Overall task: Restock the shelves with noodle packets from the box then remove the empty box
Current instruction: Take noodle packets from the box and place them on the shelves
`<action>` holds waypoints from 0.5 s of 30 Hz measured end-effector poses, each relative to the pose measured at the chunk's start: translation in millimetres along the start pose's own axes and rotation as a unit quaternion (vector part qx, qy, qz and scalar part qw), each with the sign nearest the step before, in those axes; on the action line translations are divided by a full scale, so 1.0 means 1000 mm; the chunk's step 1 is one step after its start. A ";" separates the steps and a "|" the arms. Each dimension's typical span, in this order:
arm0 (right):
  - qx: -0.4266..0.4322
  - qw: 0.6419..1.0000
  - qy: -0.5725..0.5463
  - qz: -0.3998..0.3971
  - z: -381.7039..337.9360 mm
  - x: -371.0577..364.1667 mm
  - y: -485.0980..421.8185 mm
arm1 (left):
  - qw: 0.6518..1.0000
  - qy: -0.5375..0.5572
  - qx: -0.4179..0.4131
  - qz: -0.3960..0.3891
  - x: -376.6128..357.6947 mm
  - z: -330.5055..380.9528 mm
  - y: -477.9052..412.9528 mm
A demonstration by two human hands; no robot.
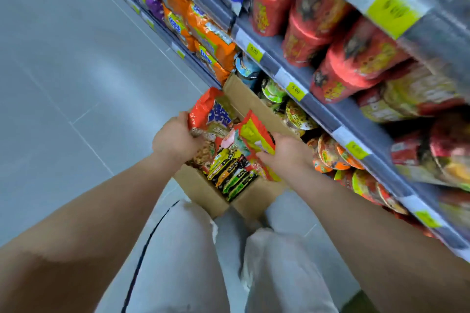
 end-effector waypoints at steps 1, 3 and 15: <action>0.001 1.000 -0.013 -0.002 -0.001 0.023 0.017 | 1.000 0.004 0.009 0.003 0.024 0.009 0.021; 0.000 1.000 -0.029 0.006 -0.001 0.061 0.045 | 0.999 0.022 0.018 0.019 0.064 0.021 0.055; 0.082 0.992 -0.038 0.087 -0.103 0.186 0.128 | 0.989 0.069 0.032 0.128 0.209 -0.030 0.166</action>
Point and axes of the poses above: each hand's wrist, its own y-axis away from the middle knuckle, its own x-axis out of the back of the hand, z = x × y, the point moved 8 cm from there along -y, towards the middle knuckle, and after that the axes turned 8 degrees about y, right-handed, at the moved point
